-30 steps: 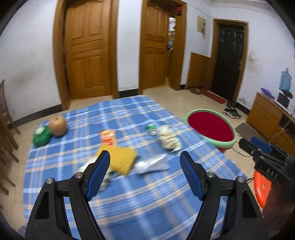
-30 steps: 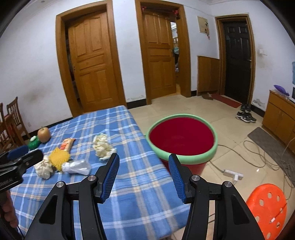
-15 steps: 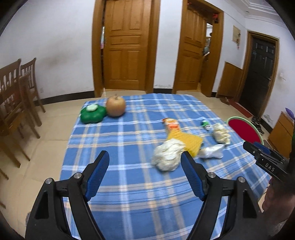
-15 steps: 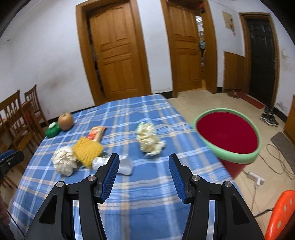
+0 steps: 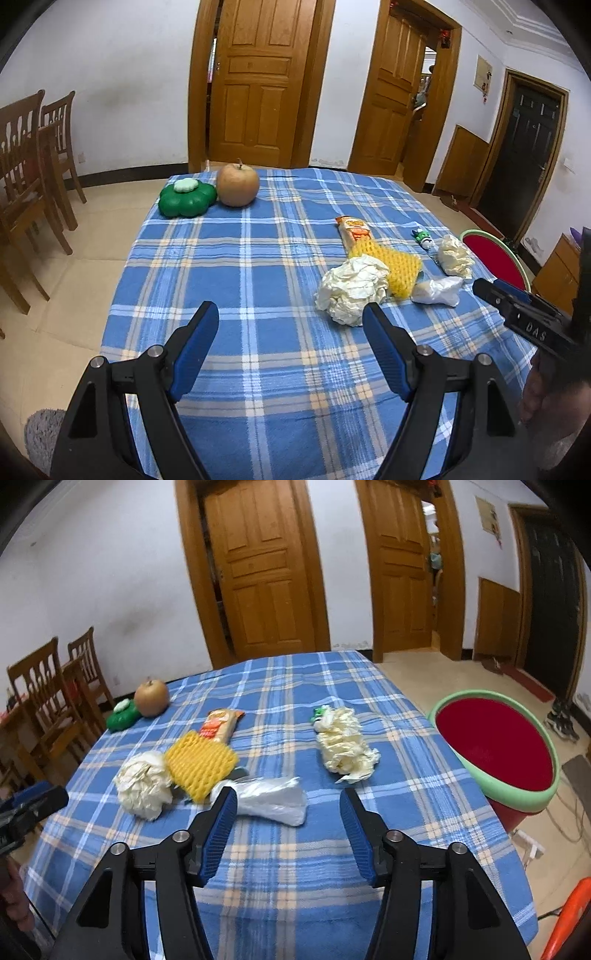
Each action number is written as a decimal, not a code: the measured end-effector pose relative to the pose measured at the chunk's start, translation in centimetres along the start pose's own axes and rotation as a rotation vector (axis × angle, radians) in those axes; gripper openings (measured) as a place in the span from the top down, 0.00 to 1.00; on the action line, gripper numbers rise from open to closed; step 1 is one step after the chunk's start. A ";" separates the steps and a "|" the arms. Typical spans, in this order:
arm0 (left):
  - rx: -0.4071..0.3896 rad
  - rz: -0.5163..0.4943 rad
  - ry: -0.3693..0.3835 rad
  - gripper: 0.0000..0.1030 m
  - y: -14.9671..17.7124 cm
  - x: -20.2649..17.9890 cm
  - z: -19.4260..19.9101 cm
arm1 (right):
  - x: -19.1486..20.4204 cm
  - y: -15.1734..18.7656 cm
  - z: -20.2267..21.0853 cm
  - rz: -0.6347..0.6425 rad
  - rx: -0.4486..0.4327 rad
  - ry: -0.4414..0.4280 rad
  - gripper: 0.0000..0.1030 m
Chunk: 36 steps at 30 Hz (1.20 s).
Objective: Collect trash
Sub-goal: 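Move both grippers back over the table items, then grasp the yellow foam fruit net with the right gripper and lift it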
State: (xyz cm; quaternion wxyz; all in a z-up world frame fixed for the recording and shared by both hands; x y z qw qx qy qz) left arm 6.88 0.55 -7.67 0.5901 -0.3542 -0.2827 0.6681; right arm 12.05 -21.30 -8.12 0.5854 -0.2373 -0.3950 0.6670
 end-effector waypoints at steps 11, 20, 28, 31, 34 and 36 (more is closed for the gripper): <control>0.020 0.006 0.028 0.23 0.5 -0.2 -1.4 | 3.6 -1.6 -1.9 0.101 0.043 -0.128 0.33; 0.034 0.043 0.020 0.23 0.9 1.6 -1.9 | 7.4 -1.4 -9.3 0.095 0.245 -0.233 0.33; 0.038 0.075 0.038 0.23 0.6 2.6 -2.5 | 8.6 -1.0 -7.7 0.052 0.206 -0.346 0.92; 0.038 0.073 0.050 0.23 0.5 2.3 -2.6 | 8.0 -2.0 -6.0 0.007 0.149 -0.373 0.93; 0.029 0.068 0.064 0.23 0.3 2.0 -2.4 | 6.0 -3.2 -4.0 -0.045 0.085 -0.360 0.93; 0.029 0.064 0.075 0.23 0.3 1.7 -2.5 | 4.1 -3.5 -2.6 -0.075 0.057 -0.342 0.93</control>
Point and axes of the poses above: each gripper's, at about its wrist camera, not at the fingertips, and z roughly against the way its jaws point, x to its left, y to its underside, the point moved 10 cm from there along -z, roughly the way its jaws point, and after that the axes turned 2 degrees about -x, right-handed, at the moved point
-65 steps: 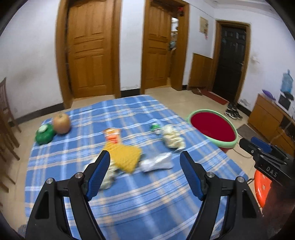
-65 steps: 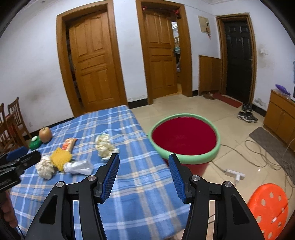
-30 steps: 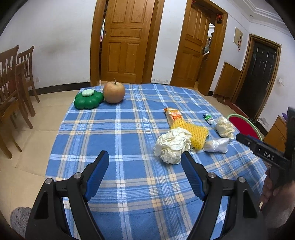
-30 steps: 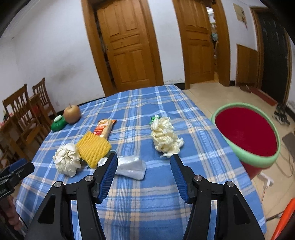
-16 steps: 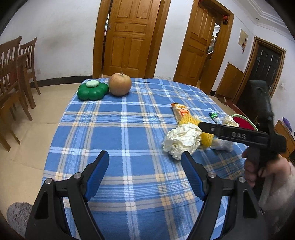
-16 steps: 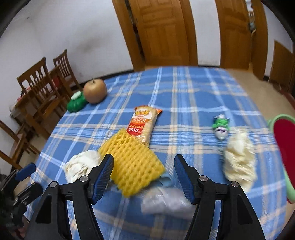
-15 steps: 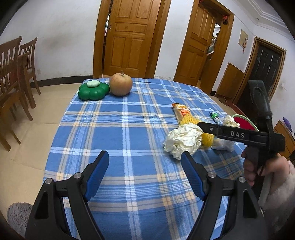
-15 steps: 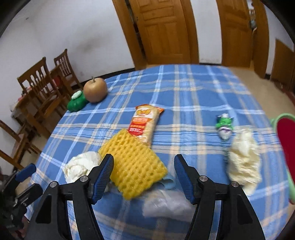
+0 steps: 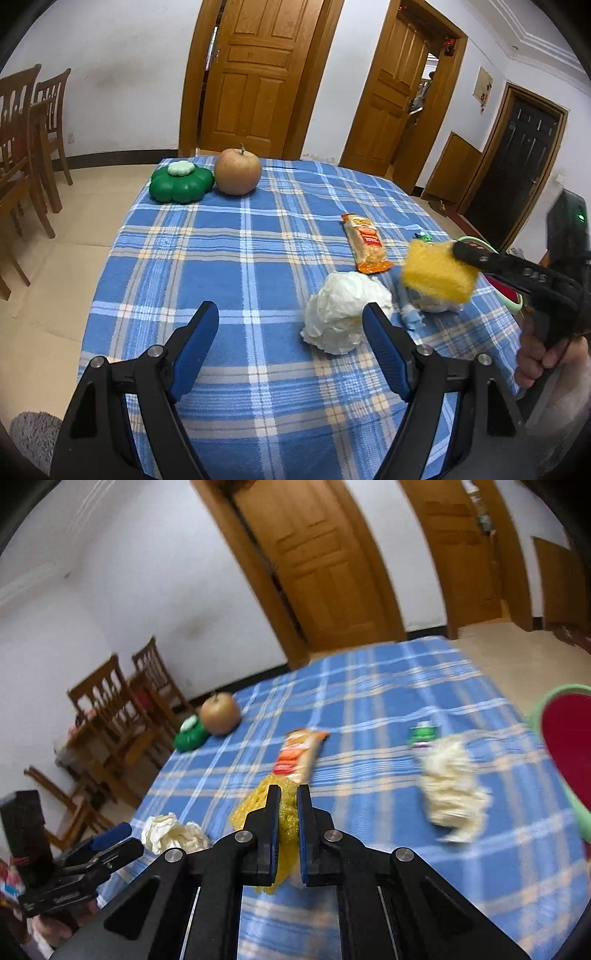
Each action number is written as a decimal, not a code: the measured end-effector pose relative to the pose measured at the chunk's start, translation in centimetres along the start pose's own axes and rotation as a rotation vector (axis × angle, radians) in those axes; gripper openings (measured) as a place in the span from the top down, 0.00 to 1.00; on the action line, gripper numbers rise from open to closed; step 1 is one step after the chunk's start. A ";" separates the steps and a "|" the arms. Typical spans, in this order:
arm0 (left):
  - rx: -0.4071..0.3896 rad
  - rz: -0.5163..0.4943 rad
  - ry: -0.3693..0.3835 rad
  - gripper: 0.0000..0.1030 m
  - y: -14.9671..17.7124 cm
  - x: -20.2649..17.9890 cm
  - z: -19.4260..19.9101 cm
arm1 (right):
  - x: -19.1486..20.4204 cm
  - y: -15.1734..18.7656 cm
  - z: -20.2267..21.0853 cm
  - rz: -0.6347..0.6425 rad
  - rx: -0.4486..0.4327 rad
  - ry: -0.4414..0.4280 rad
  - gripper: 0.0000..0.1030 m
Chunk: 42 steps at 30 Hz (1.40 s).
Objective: Collect trash
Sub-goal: 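Grasp the yellow foam fruit net with the right gripper and lift it, then grasp the crumpled white paper with the left gripper while the right gripper holds the net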
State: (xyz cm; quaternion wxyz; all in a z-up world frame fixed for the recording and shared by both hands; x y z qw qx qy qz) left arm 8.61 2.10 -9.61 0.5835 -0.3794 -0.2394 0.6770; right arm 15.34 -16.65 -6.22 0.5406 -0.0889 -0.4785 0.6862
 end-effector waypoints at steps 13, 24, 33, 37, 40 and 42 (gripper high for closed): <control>0.042 0.011 0.163 0.23 -0.8 -3.5 -2.1 | -6.7 2.3 6.8 -0.093 -0.064 0.129 0.92; 0.124 -0.010 0.157 0.67 0.6 -6.2 -5.8 | -9.4 4.1 9.5 -0.116 -0.074 0.154 0.92; 0.065 -0.035 0.151 0.68 -0.6 -8.2 -2.9 | -8.6 3.4 11.3 -0.056 -0.152 0.213 0.92; 0.031 -0.057 0.163 0.67 -1.3 -10.2 -1.9 | -8.0 2.3 12.4 0.048 -0.186 0.305 0.92; 0.001 -0.064 0.187 0.67 -2.0 -12.1 -1.1 | -7.4 1.3 13.2 0.133 -0.224 0.379 0.92; -0.018 -0.078 0.196 0.67 -2.4 -13.5 -0.9 | -7.1 0.6 13.4 0.190 -0.245 0.415 0.92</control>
Point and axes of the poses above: each gripper's, at about its wrist camera, not at the fingertips, and z roughly against the way its jaws point, x to its left, y to its underside, the point moved 10 cm from there along -z, roughly the way its jaws point, and after that the axes turned 2 degrees about -x, right-handed, at the moved point
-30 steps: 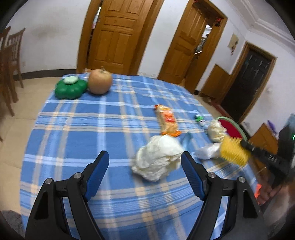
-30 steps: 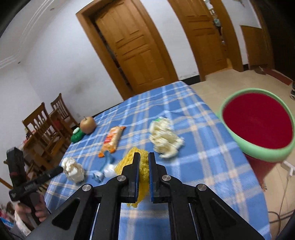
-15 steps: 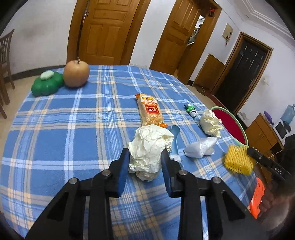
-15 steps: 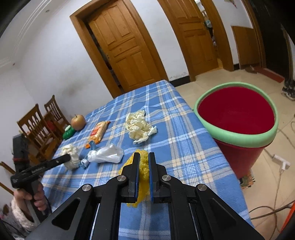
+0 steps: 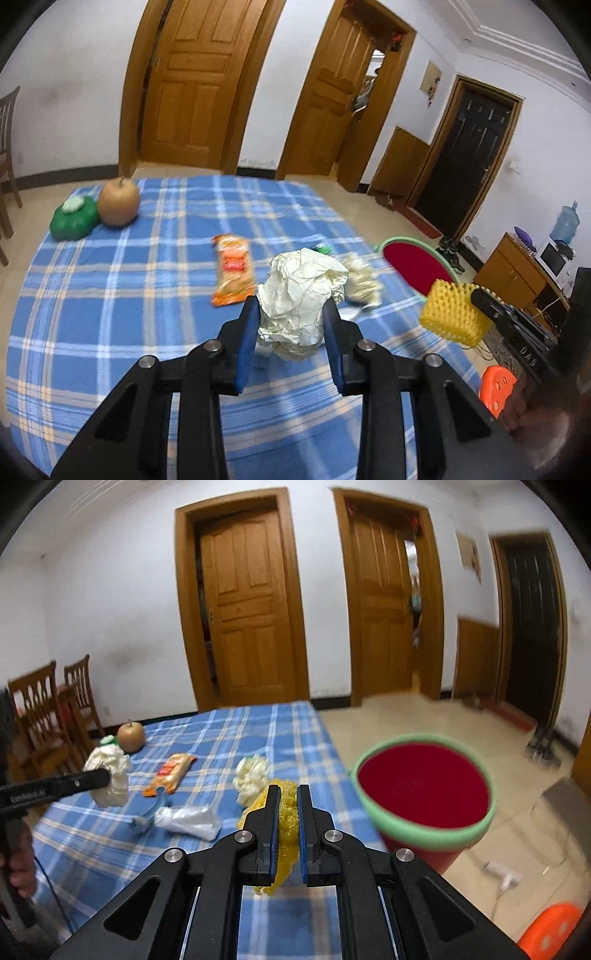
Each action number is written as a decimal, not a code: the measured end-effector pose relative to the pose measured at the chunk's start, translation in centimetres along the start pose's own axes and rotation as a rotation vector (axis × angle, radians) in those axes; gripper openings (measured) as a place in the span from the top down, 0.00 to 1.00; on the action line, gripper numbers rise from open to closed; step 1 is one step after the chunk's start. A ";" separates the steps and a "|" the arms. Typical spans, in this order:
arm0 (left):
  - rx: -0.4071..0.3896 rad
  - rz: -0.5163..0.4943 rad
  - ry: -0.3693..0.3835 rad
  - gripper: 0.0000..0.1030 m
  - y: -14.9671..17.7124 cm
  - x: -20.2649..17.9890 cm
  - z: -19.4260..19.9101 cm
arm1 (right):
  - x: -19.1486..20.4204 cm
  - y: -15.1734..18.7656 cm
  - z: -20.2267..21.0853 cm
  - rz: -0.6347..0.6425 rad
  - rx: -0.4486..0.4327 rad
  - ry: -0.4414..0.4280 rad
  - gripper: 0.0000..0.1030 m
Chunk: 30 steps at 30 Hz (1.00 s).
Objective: Collect trash
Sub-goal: 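Grasp the crumpled white paper with the left gripper while the right gripper holds the net, then carry the net and white paper over the red bucket with both grippers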
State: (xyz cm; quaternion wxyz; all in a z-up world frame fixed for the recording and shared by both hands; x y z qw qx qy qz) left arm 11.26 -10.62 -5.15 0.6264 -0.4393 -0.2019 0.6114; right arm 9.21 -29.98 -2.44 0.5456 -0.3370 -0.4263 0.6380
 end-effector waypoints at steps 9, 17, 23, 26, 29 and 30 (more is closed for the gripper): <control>-0.022 -0.147 0.072 0.67 -2.4 -8.0 -5.1 | -3.1 -1.4 -0.8 0.116 -0.102 0.175 0.92; 0.055 -0.243 0.187 0.67 -4.3 -16.0 -13.7 | -13.3 -1.7 -2.4 0.062 -0.097 0.278 0.92; 0.069 -0.280 0.185 0.67 -5.9 -19.8 -18.8 | -20.2 -3.4 -5.4 -0.031 -0.093 0.254 0.92; 0.088 -0.292 0.193 0.67 -6.2 -21.0 -20.7 | -22.3 -4.1 -7.0 -0.048 -0.104 0.268 0.92; 0.100 -0.293 0.214 0.66 -6.4 -21.9 -21.9 | -23.4 -4.7 -8.1 -0.063 -0.124 0.269 0.92; 0.100 -0.299 0.211 0.66 -6.5 -22.0 -22.3 | -23.6 -4.8 -8.6 -0.068 -0.132 0.269 0.92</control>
Point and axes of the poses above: each gripper's, at about its wrist camera, not at the fingertips, and z roughly against the way its jaws point, x to its left, y to its underside, the point moved 10 cm from there along -z, roughly the way its jaws point, and after that the axes turned 2 degrees about -x, right-handed, at the moved point
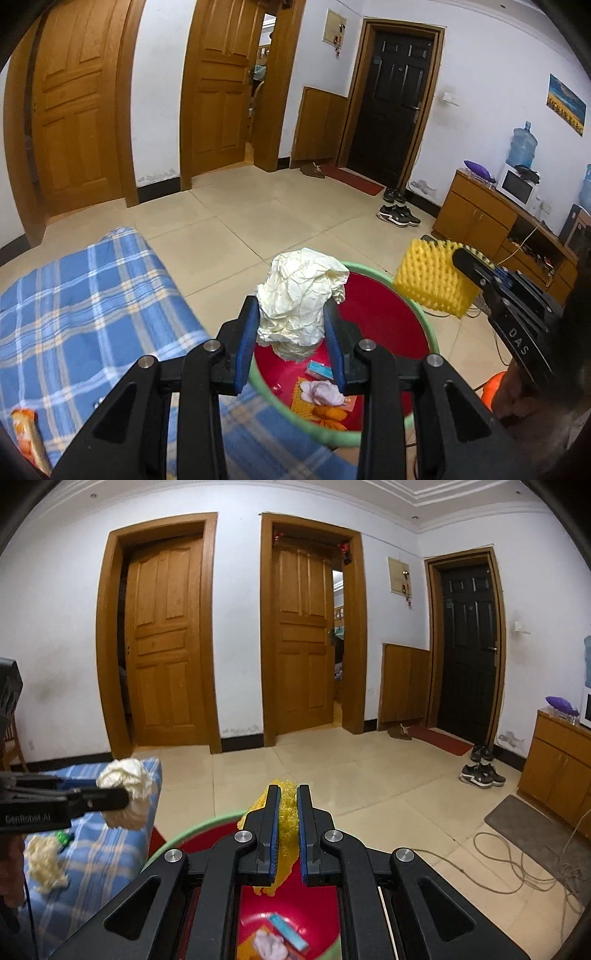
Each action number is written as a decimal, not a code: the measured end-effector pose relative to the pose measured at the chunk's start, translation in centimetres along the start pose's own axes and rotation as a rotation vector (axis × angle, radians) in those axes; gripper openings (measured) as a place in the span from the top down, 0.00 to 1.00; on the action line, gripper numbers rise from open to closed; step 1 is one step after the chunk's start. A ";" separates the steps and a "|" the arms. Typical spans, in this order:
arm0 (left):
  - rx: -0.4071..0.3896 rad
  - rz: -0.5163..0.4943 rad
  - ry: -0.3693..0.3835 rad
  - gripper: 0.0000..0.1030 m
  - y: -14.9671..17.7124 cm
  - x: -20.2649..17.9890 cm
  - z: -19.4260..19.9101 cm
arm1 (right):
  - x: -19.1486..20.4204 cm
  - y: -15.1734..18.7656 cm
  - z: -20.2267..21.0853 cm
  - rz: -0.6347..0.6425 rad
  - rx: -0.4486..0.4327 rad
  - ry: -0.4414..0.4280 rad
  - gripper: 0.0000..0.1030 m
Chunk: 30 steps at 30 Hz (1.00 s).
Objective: Collect trash
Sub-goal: 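Carry the net and white paper over the red bucket with both grippers, then open both grippers to drop the net and paper into the bucket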
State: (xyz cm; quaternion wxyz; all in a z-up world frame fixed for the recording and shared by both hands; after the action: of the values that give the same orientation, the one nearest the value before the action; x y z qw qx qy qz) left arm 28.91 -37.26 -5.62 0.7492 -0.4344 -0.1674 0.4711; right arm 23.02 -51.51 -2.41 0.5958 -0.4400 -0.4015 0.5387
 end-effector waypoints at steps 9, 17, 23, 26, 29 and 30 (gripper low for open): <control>0.048 -0.002 0.059 0.42 0.7 -0.9 -1.5 | 0.2 0.4 -1.1 0.004 0.001 0.015 0.43; 0.036 -0.021 0.038 0.37 1.4 -1.0 0.1 | -0.6 0.3 -0.4 -0.026 -0.005 0.002 0.39; 0.043 0.007 0.021 0.36 2.0 -0.1 1.0 | -1.8 0.7 -0.4 -0.044 -0.006 0.024 0.39; 0.065 0.018 0.008 0.36 2.6 0.2 1.3 | -2.2 1.2 -0.5 -0.064 0.018 0.028 0.39; 0.068 0.027 -0.009 0.36 3.0 0.5 2.0 | -1.9 0.9 0.0 -0.057 0.026 0.030 0.39; 0.072 0.040 -0.015 0.36 3.2 0.7 2.4 | -1.7 0.8 0.3 -0.052 0.028 0.031 0.39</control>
State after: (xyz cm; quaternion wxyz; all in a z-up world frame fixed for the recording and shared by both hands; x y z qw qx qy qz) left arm 25.82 -34.90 -6.95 0.7535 -0.4070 -0.1472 0.4948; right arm 22.40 -53.11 -3.09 0.6221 -0.4294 -0.3958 0.5216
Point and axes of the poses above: each gripper's, at about its wrist camera, not at the fingertips, and z roughly against the way its jaws point, x to its left, y to its underside, the point moved 10 cm from there along -z, roughly the way its jaws point, and after that the axes turned 2 degrees about -x, right-handed, at the moved point
